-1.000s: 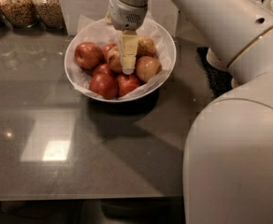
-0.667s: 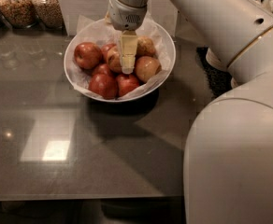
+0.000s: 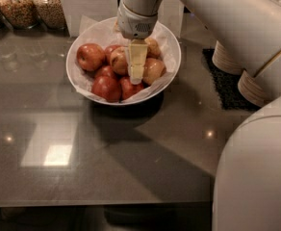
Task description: Pick apple from white bowl
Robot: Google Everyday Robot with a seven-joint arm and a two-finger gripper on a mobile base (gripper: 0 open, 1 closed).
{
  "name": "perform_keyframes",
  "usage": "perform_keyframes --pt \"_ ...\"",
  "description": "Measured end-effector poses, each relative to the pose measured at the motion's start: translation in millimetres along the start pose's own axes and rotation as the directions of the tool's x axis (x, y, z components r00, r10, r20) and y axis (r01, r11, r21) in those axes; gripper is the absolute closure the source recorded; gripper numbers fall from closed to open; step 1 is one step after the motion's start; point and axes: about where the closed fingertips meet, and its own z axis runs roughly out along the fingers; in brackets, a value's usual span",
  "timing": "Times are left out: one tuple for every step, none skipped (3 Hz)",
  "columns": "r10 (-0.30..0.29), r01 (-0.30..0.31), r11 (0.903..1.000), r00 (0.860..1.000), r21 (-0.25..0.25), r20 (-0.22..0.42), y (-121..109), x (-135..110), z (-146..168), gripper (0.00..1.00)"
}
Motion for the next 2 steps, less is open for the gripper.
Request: perform_keyframes --pt "0.000 0.000 1.0000 1.000 0.000 0.000 0.0 0.0 0.0 0.19" --pt "0.000 0.000 1.0000 1.000 0.000 0.000 0.0 0.0 0.0 0.42"
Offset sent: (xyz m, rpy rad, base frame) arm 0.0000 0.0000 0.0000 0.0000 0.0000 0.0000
